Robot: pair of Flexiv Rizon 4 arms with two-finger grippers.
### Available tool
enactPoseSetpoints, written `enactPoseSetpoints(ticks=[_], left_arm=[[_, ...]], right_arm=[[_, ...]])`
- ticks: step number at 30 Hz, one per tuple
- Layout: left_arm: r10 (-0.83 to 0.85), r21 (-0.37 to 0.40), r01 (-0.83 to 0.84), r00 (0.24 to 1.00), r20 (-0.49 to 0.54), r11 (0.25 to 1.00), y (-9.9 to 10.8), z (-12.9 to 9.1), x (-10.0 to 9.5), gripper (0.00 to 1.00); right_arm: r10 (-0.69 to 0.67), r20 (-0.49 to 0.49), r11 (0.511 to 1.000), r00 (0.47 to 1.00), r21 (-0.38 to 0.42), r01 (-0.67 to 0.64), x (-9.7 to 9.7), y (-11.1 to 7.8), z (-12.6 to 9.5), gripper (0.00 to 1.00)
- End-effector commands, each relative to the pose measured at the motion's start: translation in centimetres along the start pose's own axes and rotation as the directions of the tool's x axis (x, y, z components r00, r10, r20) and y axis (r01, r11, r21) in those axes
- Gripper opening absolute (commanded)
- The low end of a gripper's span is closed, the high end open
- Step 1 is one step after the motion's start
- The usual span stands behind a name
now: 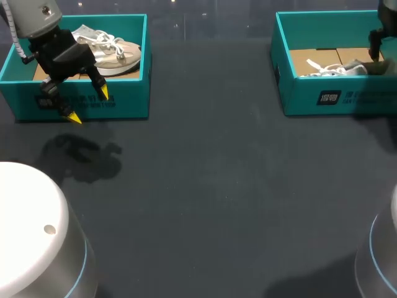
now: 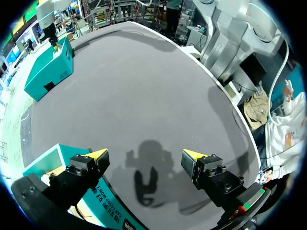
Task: Take the shoe out of the shoebox, open the shoe tongue, remove and reinsert the insole, then place the shoe into the shoebox
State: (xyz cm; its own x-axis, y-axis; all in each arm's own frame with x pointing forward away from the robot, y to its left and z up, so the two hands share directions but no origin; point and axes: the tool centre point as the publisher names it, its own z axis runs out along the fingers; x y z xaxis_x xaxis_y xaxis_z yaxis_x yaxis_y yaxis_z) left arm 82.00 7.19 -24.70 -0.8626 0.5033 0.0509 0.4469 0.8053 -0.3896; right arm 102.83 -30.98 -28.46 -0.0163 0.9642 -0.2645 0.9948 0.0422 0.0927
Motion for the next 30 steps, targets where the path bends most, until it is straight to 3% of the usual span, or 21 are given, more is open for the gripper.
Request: enactPoseSetpoints(ticks=[1,10,15,30], left_arm=[[0.001,-0.002,-0.001,1.000,0.001,1.000,0.0,0.0,0.1,1.00],[0.001,-0.002,-0.001,1.000,0.001,1.000,0.0,0.0,0.1,1.00],[0.001,-0.002,-0.001,1.000,0.001,1.000,0.0,0.0,0.1,1.00],[0.001,-0.002,-0.001,1.000,0.001,1.000,0.0,0.0,0.1,1.00]], right_arm=[[0.006,-0.008,1.000,1.000,0.004,-0.006,0.0,-0.9,-4.1,1.00],[-0.020,-0.027,0.998,0.999,-0.066,0.018,0.8,-1.9,-10.6,1.00],[-0.029,-0.020,0.997,0.999,-0.066,0.027,0.8,-2.6,-13.3,1.00],[-0.039,-0.051,0.998,0.998,-0.054,0.037,1.3,-3.1,-15.0,1.00]])
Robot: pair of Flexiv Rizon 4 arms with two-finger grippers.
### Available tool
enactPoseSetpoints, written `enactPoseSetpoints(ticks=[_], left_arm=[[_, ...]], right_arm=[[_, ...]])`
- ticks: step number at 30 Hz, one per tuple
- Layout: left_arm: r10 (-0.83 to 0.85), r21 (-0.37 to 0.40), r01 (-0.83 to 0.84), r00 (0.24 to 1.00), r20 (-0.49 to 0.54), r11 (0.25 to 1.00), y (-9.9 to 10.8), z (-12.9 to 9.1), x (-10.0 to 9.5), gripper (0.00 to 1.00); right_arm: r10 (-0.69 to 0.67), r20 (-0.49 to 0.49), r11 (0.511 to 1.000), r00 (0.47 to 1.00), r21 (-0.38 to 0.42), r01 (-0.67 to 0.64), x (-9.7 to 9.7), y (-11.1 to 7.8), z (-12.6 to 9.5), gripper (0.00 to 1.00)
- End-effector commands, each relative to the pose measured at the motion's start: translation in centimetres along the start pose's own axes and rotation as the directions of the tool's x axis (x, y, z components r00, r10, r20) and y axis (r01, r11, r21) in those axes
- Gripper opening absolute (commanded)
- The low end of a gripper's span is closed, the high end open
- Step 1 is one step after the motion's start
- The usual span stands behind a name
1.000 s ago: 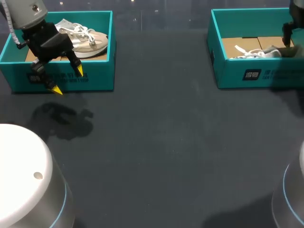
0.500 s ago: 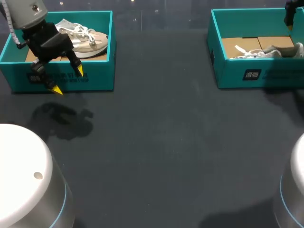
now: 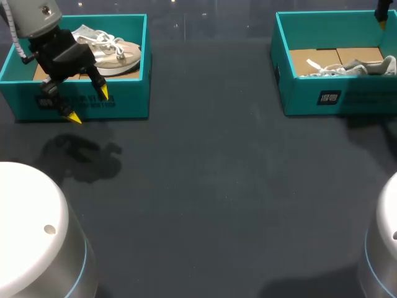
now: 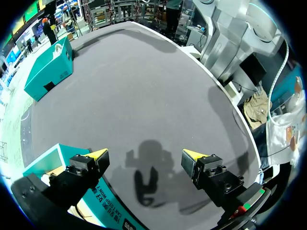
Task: Take the shoe out of the shoebox, open the shoe tongue, remove and reinsert the insole, then place the shoe into the shoebox
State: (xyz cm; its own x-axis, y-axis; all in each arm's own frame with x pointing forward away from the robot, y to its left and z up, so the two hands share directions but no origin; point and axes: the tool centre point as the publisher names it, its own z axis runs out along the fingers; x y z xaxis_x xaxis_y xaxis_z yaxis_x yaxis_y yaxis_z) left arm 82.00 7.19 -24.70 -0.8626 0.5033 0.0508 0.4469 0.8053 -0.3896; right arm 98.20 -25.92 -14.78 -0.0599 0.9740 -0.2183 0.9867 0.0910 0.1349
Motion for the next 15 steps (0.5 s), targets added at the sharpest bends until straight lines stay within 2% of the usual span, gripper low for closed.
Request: enactPoseSetpoints(ticks=[1,9,14,15], left_arm=[[0.001,-0.002,-0.001,1.000,0.001,1.000,0.0,0.0,0.1,1.00],[0.001,-0.002,-0.001,1.000,0.001,1.000,0.0,0.0,0.1,1.00],[0.081,-0.017,-0.081,0.997,-0.018,0.997,2.8,-2.9,-1.4,1.00],[0.093,-0.043,-0.094,0.996,-0.007,0.995,3.5,-3.5,-1.8,1.00]], right_arm=[[-0.001,0.000,1.000,1.000,0.000,0.001,0.0,0.0,0.0,1.00],[-0.001,0.000,1.000,1.000,0.000,0.001,0.0,0.0,0.0,1.00],[-0.001,0.000,1.000,1.000,0.000,0.001,0.0,0.0,0.0,1.00],[-0.001,0.000,1.000,1.000,0.000,0.001,0.0,0.0,0.0,1.00]])
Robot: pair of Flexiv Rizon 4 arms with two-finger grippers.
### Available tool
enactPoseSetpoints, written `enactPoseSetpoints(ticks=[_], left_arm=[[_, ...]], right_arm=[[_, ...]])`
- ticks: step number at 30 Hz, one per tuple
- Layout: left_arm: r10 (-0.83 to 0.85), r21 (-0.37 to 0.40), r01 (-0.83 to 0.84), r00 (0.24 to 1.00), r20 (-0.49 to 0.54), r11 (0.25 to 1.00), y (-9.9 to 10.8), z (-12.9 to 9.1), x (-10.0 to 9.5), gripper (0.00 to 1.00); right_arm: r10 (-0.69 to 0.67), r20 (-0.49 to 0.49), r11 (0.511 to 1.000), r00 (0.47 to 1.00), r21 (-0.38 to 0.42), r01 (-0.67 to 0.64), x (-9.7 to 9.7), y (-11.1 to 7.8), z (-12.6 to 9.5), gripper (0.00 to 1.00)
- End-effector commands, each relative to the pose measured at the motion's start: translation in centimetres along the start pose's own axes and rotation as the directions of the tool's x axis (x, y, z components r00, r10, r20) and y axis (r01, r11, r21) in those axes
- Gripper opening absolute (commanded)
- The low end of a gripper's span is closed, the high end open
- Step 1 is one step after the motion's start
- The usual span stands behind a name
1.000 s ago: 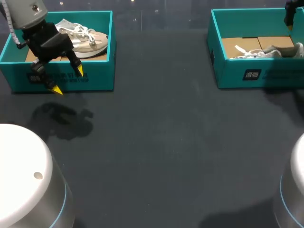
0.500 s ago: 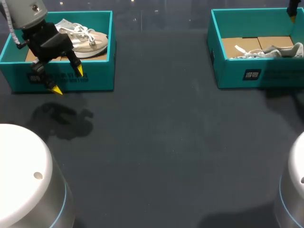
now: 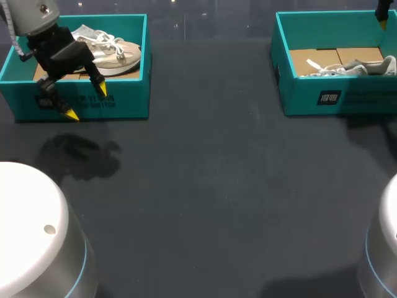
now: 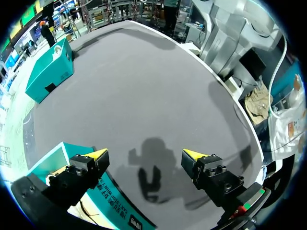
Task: Take the shoe out of the shoebox, open the shoe tongue, remove and reinsert the insole, then place the shoe into the shoebox
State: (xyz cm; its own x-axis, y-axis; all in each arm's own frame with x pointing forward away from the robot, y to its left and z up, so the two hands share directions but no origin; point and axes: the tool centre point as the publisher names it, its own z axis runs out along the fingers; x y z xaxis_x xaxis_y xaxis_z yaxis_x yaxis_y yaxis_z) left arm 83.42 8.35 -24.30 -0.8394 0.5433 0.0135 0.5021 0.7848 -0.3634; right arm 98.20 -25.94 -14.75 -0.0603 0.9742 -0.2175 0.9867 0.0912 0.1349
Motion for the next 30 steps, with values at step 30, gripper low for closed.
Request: enactPoseSetpoints(ticks=[30], left_arm=[[0.589,-0.257,-0.636,0.771,-0.242,0.728,23.1,-11.7,-12.8,1.00]], right_arm=[[0.000,0.001,1.000,1.000,0.000,0.000,0.0,0.0,0.0,1.00]])
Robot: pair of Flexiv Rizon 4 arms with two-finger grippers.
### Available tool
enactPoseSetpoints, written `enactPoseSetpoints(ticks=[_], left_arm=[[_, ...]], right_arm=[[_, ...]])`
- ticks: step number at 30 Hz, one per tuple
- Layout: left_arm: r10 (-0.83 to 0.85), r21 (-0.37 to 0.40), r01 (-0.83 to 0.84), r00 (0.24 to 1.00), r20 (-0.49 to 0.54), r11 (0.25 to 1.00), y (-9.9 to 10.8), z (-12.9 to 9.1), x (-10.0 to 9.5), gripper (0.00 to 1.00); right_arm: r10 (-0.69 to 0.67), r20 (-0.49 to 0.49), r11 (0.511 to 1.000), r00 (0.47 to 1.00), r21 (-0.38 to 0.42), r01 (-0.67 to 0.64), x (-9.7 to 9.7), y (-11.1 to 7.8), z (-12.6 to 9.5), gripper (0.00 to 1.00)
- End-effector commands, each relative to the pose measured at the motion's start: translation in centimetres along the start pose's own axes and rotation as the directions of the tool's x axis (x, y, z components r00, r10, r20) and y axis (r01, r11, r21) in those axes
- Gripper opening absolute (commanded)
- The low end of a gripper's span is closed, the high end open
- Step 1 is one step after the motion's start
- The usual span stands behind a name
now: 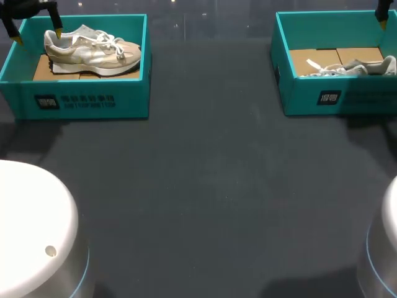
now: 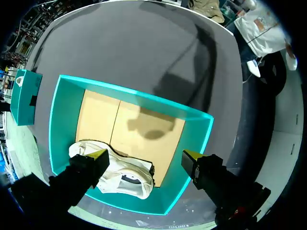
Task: Take the shoe out of the shoebox, open the shoe tongue, remove and reinsert the insole, then place the shoe into the shoebox
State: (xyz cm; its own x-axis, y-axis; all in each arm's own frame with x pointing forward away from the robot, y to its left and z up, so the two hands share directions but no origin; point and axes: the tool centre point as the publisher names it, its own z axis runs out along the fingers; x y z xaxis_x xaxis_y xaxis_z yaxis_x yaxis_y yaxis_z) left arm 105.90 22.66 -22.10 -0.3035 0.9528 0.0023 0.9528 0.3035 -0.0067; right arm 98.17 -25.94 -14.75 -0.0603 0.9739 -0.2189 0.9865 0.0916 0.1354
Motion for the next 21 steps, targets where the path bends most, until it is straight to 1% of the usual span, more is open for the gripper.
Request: enactPoseSetpoints(ticks=[1,7,8,9,10,11,12,13,14,17,21], left_arm=[[0.002,0.027,-0.001,1.000,-0.020,1.000,2.3,-0.1,-0.4,1.00],[0.002,0.027,-0.001,1.000,-0.020,1.000,2.3,-0.1,-0.4,1.00],[0.028,0.045,-0.028,1.000,-0.003,0.999,3.2,0.1,-0.2,1.00],[0.036,0.055,-0.035,0.999,-0.014,0.998,4.1,0.3,-0.2,1.00],[0.059,0.030,-0.059,0.998,-0.012,0.998,4.8,0.6,-0.1,1.00],[0.071,0.027,-0.071,0.997,-0.017,0.997,5.7,0.9,0.0,1.00],[0.085,0.048,-0.084,0.996,-0.017,0.995,6.4,1.0,0.1,1.00],[0.106,0.043,-0.106,0.994,-0.012,0.993,7.1,1.2,0.2,1.00],[0.095,0.021,-0.094,0.995,-0.019,0.995,7.7,1.5,0.3,1.00],[0.097,0.014,-0.097,0.995,-0.017,0.995,9.4,2.4,0.3,1.00],[0.115,-0.014,-0.116,0.993,-0.012,0.993,10.9,3.6,0.2,1.00]], right_arm=[[0.000,-0.001,1.000,1.000,0.001,0.000,0.0,0.0,0.0,1.00],[0.000,-0.001,1.000,1.000,0.001,0.000,0.0,0.0,0.0,1.00],[0.000,-0.001,1.000,1.000,0.001,0.000,0.0,0.0,0.0,1.00],[0.000,-0.001,1.000,1.000,0.001,0.000,0.0,0.0,0.0,1.00],[0.000,-0.001,1.000,1.000,0.001,0.000,0.0,0.0,0.0,1.00],[0.000,-0.001,1.000,1.000,0.001,0.000,0.0,0.0,0.0,1.00],[0.000,-0.001,1.000,1.000,0.001,0.000,0.0,0.0,0.0,1.00],[0.000,-0.001,1.000,1.000,0.001,0.000,0.0,0.0,0.0,1.00],[0.000,-0.001,1.000,1.000,0.001,0.000,0.0,0.0,0.0,1.00],[0.000,-0.001,1.000,1.000,0.001,0.000,0.0,0.0,0.0,1.00],[0.000,-0.001,1.000,1.000,0.001,0.000,0.0,0.0,0.0,1.00]])
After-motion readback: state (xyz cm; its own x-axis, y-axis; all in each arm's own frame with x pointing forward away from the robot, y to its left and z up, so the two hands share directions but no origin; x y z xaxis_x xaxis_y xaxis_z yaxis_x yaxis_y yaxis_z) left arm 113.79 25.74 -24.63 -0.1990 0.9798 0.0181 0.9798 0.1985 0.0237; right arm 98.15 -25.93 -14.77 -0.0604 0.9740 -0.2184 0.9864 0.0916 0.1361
